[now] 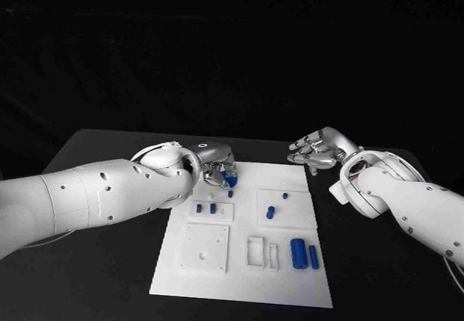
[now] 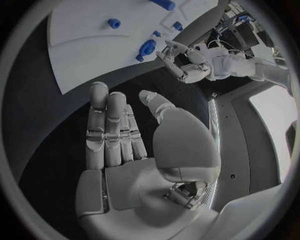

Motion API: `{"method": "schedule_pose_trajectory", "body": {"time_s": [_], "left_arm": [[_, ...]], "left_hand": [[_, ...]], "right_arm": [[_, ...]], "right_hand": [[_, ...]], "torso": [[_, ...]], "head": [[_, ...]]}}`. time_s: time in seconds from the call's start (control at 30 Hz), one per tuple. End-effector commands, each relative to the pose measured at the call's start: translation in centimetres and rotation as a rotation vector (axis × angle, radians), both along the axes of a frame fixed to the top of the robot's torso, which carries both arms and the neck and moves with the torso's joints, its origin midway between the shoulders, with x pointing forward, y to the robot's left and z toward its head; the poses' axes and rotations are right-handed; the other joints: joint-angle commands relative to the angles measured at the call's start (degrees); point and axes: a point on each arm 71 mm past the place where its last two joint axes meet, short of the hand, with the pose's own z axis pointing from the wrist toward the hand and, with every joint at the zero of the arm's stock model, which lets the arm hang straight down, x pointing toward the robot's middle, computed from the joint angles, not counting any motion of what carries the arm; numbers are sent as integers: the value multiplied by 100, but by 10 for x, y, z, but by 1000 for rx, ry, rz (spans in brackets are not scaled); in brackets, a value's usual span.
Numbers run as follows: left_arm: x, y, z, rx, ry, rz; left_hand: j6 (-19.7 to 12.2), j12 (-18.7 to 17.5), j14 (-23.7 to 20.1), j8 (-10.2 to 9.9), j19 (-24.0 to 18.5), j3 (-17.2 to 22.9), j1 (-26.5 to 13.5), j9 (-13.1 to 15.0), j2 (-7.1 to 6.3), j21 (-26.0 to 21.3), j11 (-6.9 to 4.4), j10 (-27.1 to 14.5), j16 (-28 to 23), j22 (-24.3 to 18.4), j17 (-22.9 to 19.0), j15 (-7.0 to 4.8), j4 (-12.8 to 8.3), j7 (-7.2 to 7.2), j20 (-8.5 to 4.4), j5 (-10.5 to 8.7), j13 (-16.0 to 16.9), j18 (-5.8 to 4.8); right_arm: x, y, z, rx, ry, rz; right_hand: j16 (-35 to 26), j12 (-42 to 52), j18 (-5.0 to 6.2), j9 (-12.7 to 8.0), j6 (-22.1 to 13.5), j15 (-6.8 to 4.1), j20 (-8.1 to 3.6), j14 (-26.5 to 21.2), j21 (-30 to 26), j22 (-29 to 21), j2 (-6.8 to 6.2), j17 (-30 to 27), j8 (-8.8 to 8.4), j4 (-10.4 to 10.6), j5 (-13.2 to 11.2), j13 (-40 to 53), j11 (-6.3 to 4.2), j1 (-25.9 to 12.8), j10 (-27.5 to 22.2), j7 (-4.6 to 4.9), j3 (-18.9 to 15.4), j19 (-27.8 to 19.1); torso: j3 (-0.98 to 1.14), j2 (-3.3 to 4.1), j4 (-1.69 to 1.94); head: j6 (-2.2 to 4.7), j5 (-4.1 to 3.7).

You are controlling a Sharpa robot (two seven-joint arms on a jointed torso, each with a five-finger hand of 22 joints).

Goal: Assemble the parts on the task board

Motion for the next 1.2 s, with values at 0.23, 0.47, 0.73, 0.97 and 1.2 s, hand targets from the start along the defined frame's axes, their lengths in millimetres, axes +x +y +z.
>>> {"method": "schedule_pose_trajectory", "body": {"time_s": [0.23, 0.47, 0.73, 0.97, 1.2], "left_arm": [[-3, -8, -9, 94, 29, -59], [-7, -10, -14, 102, 39, -76], [-7, -11, -16, 107, 46, -81], [-6, -12, -19, 106, 45, -77], [-5, -13, -21, 110, 49, -77]], "left_hand": [[87, -20, 45, -10, 50, 29, 10, -3, 62, 64, -34, 46, 255, 144, 121, -65, -82, -44, -70, 51, -7, -26], [115, -23, 3, -10, 71, 211, -88, -3, 106, 456, -118, 475, 898, 160, 384, -108, -181, -44, -124, 146, -5, -21], [177, -19, -85, -10, -183, 329, -177, -2, 141, 995, -132, 517, 1132, 145, 336, -109, -274, -47, -122, 145, -3, 1], [175, -19, -87, -9, -236, 348, -189, -1, 172, 1188, -133, 518, 1236, 138, 303, -105, -273, -43, -118, 132, -3, 22], [207, -19, -77, -6, -254, 358, -195, 0, 221, 1247, -134, 517, 1265, 135, 288, -103, -244, -43, -114, 105, -3, 33]], "right_arm": [[-1, 4, 3, 12, -13, 11], [-1, 4, 3, 13, -13, 12], [-1, 6, 3, 14, -13, 15], [-1, 7, 3, 15, -13, 17], [-1, 7, 3, 16, -13, 19]], "right_hand": [[49, -70, 158, 6, -32, 29, 41, -2, -6, -13, -24, -47, 13, 10, -18, -10, 43, -43, -36, 29, 60, 203], [57, -79, 162, 6, -35, 29, 44, -2, -5, -16, -30, -59, 13, 13, -16, -9, 45, -45, -37, 30, 63, 204], [72, -90, 167, 7, -35, 30, 46, -3, 0, -20, -35, -79, 14, 14, -10, -9, 47, -43, -37, 31, 66, 206], [72, -90, 167, 7, -35, 30, 46, -3, 0, -20, -35, -79, 14, 14, -10, -9, 47, -43, -37, 31, 66, 206], [92, -101, 170, 7, -34, 32, 49, -11, 4, -27, -39, -108, 13, 20, -4, -9, 49, -45, -37, 31, 60, 204]], "torso": [[-3, 4, 2], [-11, 8, 9], [-2, 6, 3], [-1, 13, 1], [2, 8, 0]], "head": [[-34, -16], [-53, -32], [-55, -14], [-52, -34], [-62, -45]]}}
